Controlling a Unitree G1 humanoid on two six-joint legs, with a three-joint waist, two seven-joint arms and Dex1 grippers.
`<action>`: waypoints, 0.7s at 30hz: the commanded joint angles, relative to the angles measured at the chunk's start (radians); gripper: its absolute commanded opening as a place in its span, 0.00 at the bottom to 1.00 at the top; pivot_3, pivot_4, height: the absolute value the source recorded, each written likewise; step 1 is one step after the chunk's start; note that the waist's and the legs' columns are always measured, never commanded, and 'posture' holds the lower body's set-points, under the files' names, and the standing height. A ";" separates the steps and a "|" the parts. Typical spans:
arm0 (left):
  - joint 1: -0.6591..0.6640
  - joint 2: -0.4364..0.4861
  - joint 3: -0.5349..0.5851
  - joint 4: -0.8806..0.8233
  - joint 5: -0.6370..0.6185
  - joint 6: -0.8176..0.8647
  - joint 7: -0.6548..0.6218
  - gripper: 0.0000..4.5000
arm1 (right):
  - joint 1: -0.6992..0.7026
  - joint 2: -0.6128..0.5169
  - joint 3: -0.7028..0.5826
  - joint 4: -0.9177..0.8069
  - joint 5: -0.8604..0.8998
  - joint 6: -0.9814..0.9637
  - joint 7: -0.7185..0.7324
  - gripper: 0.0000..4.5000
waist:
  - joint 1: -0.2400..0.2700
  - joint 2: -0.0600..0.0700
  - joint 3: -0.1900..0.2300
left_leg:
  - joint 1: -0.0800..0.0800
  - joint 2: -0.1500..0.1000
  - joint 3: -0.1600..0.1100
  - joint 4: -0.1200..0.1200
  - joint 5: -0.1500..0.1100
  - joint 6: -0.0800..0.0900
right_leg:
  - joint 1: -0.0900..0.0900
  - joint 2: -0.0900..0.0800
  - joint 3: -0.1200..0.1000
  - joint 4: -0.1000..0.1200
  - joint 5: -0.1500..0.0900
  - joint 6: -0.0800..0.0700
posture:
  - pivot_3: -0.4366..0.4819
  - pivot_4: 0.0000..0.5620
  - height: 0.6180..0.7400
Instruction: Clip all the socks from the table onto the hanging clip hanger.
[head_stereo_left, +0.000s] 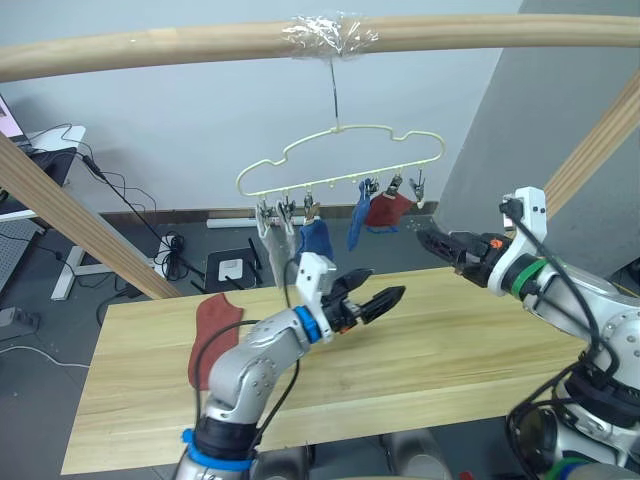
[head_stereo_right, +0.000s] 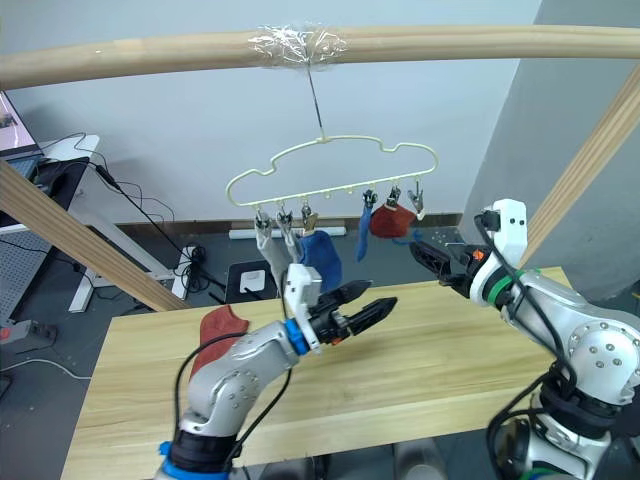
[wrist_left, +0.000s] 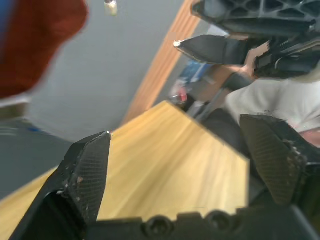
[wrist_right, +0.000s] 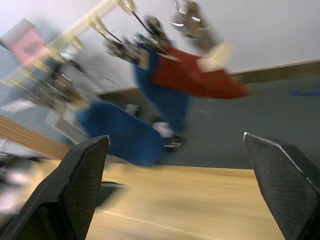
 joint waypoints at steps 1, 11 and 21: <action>0.034 0.080 0.024 -0.140 0.038 -0.021 0.011 1.00 | 0.072 -0.052 0.143 -0.086 -0.179 -0.212 0.059 1.00 | 0.002 0.000 0.000 | 0.000 0.000 0.000 0.000 0.000 0.000 | 0.000 0.000 0.000 0.000 0.000 0.000 | 0.34 0.31 1.00; 0.144 0.251 0.059 -0.312 0.130 -0.043 0.058 1.00 | 0.163 0.009 0.445 -0.053 -0.626 -0.644 0.027 0.64 | 0.021 -0.001 0.000 | 0.001 0.001 -0.001 0.000 0.001 -0.002 | 0.000 0.000 0.000 0.000 0.001 0.000 | 0.40 0.33 1.00; 0.154 0.238 0.098 -0.288 0.040 -0.095 -0.016 1.00 | 0.068 0.160 0.506 0.120 -0.840 -0.799 -0.026 0.47 | 0.025 -0.001 0.000 | 0.001 0.001 -0.001 -0.001 0.002 -0.004 | 0.000 0.000 -0.001 0.000 0.002 -0.001 | 0.41 0.34 1.00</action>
